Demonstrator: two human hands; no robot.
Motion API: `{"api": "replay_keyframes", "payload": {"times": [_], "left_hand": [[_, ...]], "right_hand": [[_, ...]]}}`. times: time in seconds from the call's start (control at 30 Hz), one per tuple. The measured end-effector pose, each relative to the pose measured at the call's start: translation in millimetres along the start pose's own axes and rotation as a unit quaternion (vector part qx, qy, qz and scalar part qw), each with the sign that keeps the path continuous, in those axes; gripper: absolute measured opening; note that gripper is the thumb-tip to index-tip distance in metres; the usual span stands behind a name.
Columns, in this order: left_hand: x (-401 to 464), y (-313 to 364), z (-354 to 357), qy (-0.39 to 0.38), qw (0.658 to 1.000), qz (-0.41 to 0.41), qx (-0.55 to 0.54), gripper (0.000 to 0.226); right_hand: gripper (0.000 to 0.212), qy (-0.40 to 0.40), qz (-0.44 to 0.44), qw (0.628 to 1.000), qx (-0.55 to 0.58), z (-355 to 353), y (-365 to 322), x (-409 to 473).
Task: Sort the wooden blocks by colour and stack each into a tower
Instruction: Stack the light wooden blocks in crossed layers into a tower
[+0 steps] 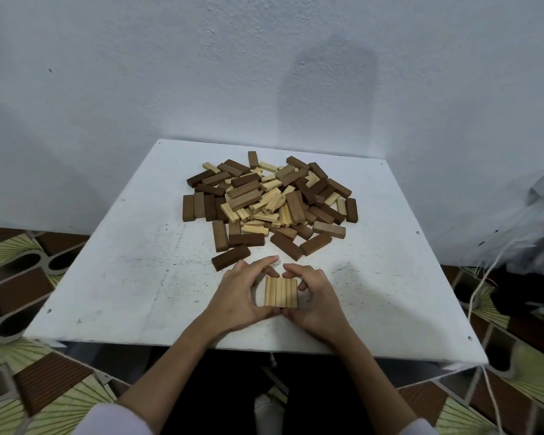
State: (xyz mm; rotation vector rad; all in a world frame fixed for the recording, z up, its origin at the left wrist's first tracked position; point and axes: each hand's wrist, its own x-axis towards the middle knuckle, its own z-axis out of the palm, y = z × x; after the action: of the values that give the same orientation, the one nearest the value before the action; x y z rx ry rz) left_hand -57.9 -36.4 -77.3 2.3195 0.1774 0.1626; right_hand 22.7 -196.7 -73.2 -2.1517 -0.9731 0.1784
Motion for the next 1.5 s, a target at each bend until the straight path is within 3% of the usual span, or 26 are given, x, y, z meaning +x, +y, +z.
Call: {"api": "replay_keyframes", "payload": {"times": [0.9,0.97,1.07,1.13,1.23,1.37,1.5], "left_hand": [[-3.1,1.0,-0.7,0.019,1.0,0.02,-0.015,0.095],[-6.4,4.6,-5.2,0.039,0.995,0.007,-0.087,0.085],[-1.9,10.4,-22.7,0.155,0.965,-0.044,-0.205,0.049],[11.4,2.6,-41.5,0.239,0.957,-0.049,-0.158,0.032],[37.9,-17.7,-66.3,0.267,0.961,-0.065,-0.045,0.023],[72.1,-38.2,-81.6,0.222,0.97,-0.097,0.035,0.031],[88.8,-37.9,-83.0,0.145,0.982,-0.093,0.076,0.058]], "right_hand": [[0.074,-0.013,-0.011,1.0,-0.006,-0.9,-1.7,-2.5],[0.069,0.009,-0.009,0.998,0.067,-3.8,-3.0,-5.9],[0.045,0.102,0.032,0.986,0.132,-12.8,-6.7,-1.2],[0.029,0.144,0.024,0.984,0.1,-18.7,-8.5,18.7],[0.022,0.13,-0.048,0.99,0.021,-23.9,-16.3,61.1],[0.038,0.059,-0.072,0.989,-0.111,-27.1,-30.7,120.9],[0.06,-0.067,-0.096,0.951,-0.286,-25.0,-39.7,160.0]]}}
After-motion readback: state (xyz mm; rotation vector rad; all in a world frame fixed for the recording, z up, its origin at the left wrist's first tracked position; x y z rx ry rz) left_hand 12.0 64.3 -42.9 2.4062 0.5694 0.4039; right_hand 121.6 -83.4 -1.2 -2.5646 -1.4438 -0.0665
